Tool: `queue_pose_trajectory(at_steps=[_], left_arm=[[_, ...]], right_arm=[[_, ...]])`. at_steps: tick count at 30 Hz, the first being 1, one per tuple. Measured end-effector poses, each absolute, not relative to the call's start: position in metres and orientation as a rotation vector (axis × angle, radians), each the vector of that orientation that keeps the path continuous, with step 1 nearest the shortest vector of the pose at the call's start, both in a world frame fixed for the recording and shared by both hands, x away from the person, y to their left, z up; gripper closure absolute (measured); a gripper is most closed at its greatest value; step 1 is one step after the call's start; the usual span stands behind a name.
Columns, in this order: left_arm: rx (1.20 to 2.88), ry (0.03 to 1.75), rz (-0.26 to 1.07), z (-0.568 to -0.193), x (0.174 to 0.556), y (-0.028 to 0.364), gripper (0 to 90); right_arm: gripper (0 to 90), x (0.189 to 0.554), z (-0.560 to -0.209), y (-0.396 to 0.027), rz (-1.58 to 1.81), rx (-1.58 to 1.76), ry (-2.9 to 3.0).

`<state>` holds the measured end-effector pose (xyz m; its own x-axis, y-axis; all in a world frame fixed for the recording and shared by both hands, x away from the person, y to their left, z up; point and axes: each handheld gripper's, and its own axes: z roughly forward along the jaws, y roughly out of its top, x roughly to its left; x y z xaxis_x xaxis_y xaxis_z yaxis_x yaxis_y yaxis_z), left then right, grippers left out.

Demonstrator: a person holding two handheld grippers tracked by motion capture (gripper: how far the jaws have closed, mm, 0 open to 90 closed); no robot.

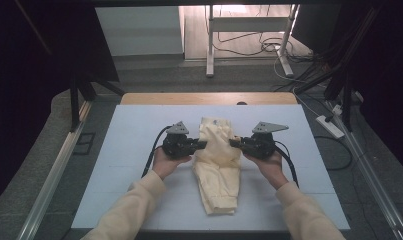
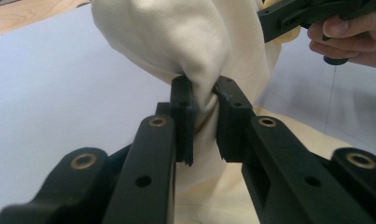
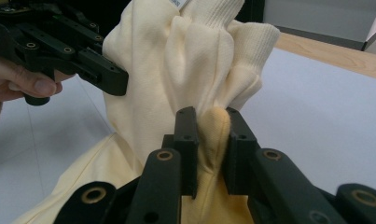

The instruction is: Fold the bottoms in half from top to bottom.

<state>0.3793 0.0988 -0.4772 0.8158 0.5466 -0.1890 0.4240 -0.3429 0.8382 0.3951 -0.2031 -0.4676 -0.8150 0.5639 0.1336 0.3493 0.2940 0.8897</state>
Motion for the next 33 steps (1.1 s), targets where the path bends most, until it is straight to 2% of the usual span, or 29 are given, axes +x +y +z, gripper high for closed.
queue_pose_trajectory(at_steps=[33], left_arm=[[2.039,0.671,0.106,-0.49,0.343,0.096,73.9]], right_arm=[[76.2,0.359,-0.482,-0.208,1.525,0.818,2.437]])
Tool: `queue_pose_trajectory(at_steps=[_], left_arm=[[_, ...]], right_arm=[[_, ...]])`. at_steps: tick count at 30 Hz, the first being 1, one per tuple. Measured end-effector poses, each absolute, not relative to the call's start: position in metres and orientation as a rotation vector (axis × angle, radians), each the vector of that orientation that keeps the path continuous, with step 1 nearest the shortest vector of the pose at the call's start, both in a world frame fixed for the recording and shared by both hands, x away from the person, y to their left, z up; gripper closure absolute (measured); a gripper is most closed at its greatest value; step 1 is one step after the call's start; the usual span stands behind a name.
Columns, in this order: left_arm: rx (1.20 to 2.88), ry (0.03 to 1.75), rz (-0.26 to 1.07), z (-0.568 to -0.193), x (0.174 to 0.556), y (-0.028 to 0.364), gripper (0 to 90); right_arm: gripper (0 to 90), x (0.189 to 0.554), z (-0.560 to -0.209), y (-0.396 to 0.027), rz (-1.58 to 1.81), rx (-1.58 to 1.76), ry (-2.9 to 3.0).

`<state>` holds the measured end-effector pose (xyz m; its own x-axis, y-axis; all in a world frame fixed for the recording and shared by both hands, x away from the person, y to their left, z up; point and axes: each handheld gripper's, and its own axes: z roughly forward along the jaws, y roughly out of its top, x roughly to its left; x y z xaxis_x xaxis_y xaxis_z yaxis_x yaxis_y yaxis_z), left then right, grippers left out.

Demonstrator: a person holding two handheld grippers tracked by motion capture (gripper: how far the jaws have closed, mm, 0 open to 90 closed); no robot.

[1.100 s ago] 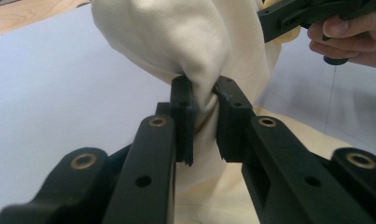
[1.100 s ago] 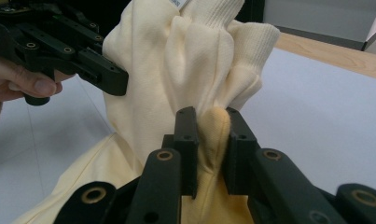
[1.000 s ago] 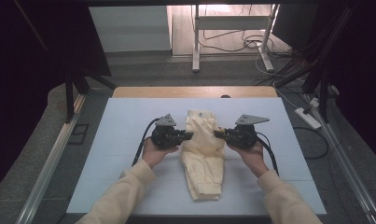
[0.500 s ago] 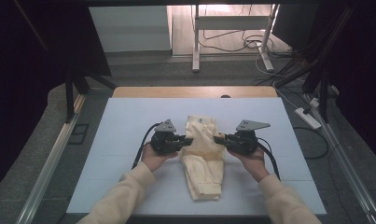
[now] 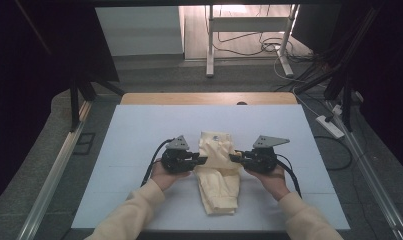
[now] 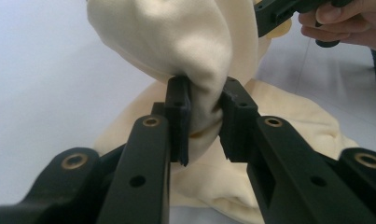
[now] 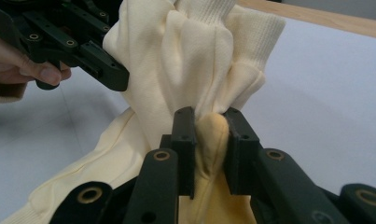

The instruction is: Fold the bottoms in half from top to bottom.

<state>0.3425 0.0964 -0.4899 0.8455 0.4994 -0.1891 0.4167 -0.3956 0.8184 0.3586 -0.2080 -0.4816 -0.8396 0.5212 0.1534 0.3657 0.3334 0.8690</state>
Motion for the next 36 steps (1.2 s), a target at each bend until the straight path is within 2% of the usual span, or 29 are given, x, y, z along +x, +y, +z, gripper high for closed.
queue_pose_trajectory(at_steps=[21,23,24,26,28,32,36], left_arm=[[2.065,0.636,0.091,-0.496,0.329,0.094,66.2],[2.077,0.632,0.091,-0.496,0.325,0.094,62.6],[2.076,0.639,0.1,-0.495,0.323,0.094,57.7],[2.068,0.669,0.117,-0.491,0.318,0.095,41.8],[2.051,0.684,0.122,-0.488,0.316,0.099,34.6],[2.01,0.704,0.138,-0.483,0.314,0.11,32.1],[1.993,0.714,0.147,-0.482,0.315,0.116,31.7]], right_arm=[[69.5,0.339,-0.487,-0.215,1.506,0.773,2.477],[68.0,0.337,-0.487,-0.216,1.508,0.77,2.486],[66.4,0.335,-0.487,-0.217,1.509,0.766,2.488],[62.0,0.333,-0.487,-0.219,1.521,0.768,2.492],[56.8,0.33,-0.484,-0.222,1.525,0.775,2.488],[45.7,0.323,-0.481,-0.23,1.545,0.794,2.471],[40.6,0.314,-0.475,-0.237,1.565,0.78,2.456]])
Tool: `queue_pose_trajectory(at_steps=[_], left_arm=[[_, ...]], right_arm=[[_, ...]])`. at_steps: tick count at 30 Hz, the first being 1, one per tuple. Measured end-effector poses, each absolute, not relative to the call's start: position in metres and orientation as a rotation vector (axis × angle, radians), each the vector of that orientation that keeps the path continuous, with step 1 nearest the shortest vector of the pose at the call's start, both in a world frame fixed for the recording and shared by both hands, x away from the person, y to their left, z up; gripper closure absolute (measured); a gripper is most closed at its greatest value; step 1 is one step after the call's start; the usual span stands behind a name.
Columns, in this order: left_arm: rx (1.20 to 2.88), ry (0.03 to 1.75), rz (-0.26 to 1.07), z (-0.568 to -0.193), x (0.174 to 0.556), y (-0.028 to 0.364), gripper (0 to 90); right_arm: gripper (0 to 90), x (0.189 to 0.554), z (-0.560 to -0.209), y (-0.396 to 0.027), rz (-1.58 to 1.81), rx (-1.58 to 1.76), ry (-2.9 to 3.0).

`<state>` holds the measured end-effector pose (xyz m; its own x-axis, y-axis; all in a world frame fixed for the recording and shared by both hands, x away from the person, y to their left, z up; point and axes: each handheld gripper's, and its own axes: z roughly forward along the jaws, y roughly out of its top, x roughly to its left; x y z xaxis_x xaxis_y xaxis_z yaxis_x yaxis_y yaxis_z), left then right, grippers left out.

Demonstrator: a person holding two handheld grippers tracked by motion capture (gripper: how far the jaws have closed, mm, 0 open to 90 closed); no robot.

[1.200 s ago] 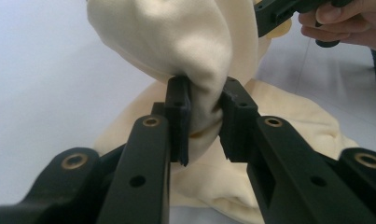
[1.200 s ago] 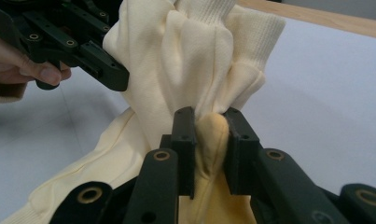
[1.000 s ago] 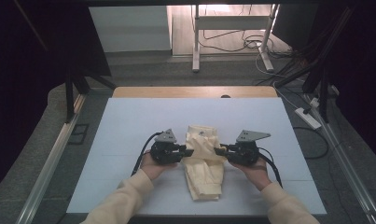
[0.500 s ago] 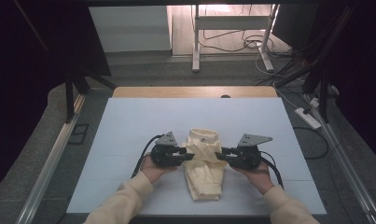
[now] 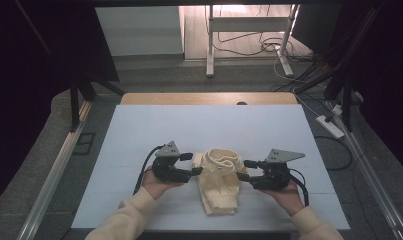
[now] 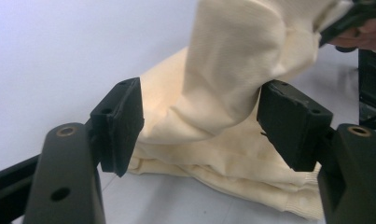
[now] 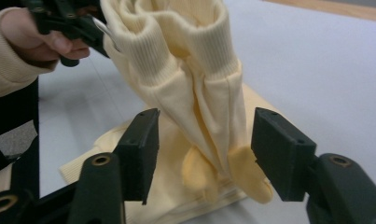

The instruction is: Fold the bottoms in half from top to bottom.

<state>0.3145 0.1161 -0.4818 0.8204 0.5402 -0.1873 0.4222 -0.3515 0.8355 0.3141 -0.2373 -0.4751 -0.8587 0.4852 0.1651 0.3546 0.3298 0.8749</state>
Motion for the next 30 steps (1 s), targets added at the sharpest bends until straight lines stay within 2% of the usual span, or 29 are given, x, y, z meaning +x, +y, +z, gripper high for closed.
queue_pose_trajectory(at_steps=[6,15,22,30], left_arm=[[1.991,0.712,0.17,-0.48,0.315,0.118,31.5],[1.955,0.752,0.22,-0.474,0.32,0.13,32.1],[1.959,0.758,0.216,-0.476,0.324,0.126,31.8],[1.969,0.754,0.213,-0.476,0.325,0.125,31.6]], right_arm=[[39.9,0.308,-0.47,-0.249,1.593,0.811,2.41],[41.8,0.32,-0.462,-0.253,1.602,0.885,2.343],[45.4,0.334,-0.457,-0.243,1.612,0.932,2.354],[48.0,0.331,-0.461,-0.222,1.569,0.872,2.453]])
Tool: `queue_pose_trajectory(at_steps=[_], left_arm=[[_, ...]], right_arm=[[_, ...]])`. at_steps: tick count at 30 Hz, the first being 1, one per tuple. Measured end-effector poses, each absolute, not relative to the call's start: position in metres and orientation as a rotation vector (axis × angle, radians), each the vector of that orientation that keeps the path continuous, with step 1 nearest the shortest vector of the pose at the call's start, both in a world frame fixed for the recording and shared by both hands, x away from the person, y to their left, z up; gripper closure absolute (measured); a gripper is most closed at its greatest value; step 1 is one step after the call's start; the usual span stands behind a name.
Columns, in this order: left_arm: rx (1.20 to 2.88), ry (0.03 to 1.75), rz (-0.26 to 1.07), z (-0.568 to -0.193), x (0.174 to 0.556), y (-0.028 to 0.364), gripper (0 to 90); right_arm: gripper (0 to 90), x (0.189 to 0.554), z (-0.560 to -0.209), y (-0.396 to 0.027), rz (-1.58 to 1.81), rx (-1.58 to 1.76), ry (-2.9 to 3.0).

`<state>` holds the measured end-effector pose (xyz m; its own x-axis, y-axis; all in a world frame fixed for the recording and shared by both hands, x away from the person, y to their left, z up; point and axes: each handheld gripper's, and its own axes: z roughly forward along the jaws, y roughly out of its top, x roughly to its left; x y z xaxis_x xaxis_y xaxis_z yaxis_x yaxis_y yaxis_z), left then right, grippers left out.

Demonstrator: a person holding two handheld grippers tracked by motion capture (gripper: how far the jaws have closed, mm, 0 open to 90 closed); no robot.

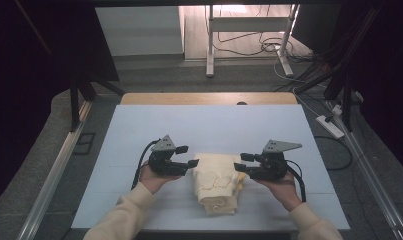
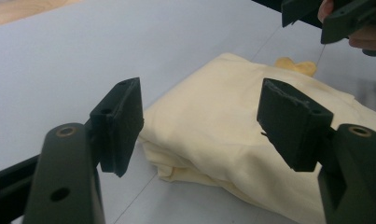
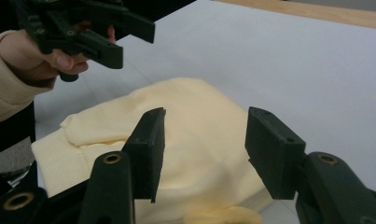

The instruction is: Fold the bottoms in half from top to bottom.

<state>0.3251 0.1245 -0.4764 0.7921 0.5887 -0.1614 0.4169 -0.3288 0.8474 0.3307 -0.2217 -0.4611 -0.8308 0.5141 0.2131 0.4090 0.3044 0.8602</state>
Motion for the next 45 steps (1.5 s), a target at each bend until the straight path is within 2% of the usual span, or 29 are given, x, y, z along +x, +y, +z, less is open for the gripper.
queue_pose_trajectory(at_steps=[14,38,40,45], left_arm=[[1.973,0.756,0.219,-0.476,0.325,0.125,31.3],[1.997,0.758,0.19,-0.479,0.325,0.123,30.9],[1.998,0.761,0.188,-0.479,0.326,0.123,30.9],[2.0,0.759,0.188,-0.479,0.325,0.122,30.9]], right_arm=[[46.9,0.303,-0.461,-0.195,1.529,0.757,2.589],[37.3,0.271,-0.481,-0.187,1.361,0.65,2.713],[37.6,0.271,-0.485,-0.183,1.319,0.64,2.724],[50.0,0.274,-0.494,-0.179,1.262,0.619,2.731]])
